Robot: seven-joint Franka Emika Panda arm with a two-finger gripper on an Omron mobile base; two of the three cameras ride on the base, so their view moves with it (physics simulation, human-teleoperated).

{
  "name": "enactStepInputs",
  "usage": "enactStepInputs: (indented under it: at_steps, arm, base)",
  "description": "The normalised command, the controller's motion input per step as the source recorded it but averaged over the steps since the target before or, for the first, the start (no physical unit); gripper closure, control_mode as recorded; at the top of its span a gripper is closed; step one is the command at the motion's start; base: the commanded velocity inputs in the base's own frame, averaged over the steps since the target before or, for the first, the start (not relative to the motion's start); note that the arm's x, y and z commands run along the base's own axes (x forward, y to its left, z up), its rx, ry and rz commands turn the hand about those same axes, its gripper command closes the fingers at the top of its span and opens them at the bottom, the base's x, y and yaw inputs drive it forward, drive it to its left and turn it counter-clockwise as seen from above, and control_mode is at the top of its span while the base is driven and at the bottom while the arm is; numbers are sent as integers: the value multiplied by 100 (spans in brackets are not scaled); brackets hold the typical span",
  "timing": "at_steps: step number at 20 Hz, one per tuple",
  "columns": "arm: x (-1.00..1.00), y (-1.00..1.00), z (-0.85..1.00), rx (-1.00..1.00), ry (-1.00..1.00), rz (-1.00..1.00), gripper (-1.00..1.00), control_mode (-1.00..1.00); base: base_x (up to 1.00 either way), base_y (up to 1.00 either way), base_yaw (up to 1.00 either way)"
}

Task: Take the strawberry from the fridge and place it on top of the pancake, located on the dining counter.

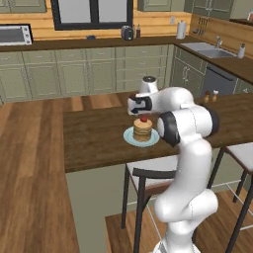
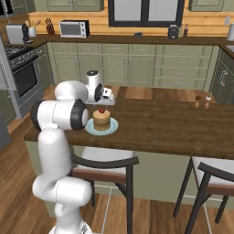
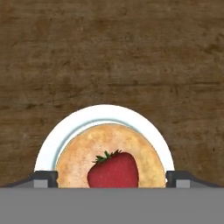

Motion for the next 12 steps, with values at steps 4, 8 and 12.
enactStepInputs:
  at_steps: [4, 8, 12]
  arm:
    - [-57, 0, 79, 0, -10, 0, -100, -100]
    - [-94, 0, 56, 10, -9, 0, -100, -100]
    - [-100, 12, 41, 20, -10, 0, -100, -100]
  base:
    - [0, 0, 0]
    - [0, 0, 0]
    - [0, 0, 0]
